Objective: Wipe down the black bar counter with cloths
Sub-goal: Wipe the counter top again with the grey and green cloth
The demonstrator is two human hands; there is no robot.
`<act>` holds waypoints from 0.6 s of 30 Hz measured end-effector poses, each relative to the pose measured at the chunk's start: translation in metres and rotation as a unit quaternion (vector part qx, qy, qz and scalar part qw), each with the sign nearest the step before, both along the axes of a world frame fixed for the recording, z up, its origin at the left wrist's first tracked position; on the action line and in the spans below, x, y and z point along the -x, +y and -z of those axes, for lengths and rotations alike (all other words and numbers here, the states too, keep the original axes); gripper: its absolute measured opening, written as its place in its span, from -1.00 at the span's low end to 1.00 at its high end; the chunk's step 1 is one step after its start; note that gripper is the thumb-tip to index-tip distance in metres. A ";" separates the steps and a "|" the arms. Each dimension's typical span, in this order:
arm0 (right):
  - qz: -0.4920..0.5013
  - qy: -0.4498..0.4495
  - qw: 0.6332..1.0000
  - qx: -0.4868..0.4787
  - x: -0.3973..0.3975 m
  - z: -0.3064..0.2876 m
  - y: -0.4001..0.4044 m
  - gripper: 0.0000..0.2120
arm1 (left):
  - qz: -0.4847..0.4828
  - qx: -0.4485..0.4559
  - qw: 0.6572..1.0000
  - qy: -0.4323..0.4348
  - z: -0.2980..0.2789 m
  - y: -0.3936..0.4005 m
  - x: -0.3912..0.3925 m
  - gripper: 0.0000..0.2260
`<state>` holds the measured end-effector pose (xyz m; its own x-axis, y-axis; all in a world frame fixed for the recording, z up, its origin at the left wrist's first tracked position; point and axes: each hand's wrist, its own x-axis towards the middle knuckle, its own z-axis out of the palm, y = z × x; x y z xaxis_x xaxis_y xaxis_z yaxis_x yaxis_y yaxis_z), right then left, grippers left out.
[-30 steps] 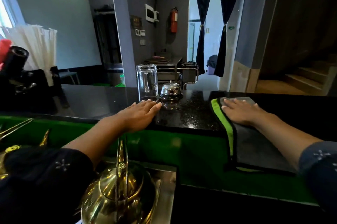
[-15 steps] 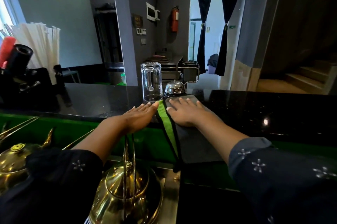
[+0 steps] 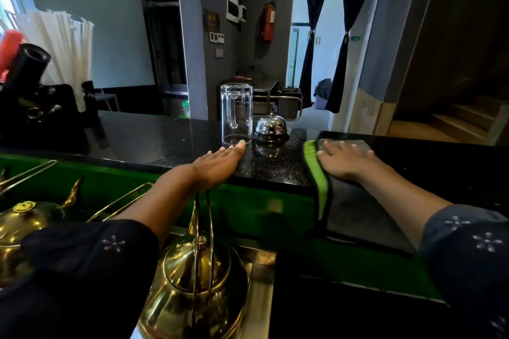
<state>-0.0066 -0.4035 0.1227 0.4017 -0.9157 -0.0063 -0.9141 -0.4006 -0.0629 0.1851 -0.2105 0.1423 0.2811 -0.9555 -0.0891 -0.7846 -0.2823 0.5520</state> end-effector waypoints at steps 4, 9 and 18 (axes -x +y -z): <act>-0.120 -0.006 0.993 0.013 -0.070 0.008 0.052 -0.39 | -0.017 0.003 1.000 -0.010 0.005 -0.004 -0.001 -0.49; -0.170 -0.035 0.984 -0.032 -0.077 0.005 0.068 -0.41 | -0.005 -0.002 0.998 -0.060 0.015 -0.013 -0.014 -0.47; 0.012 -0.040 0.999 -0.015 0.078 0.002 -0.023 -0.43 | 0.013 0.005 0.996 -0.086 0.020 -0.016 -0.020 -0.47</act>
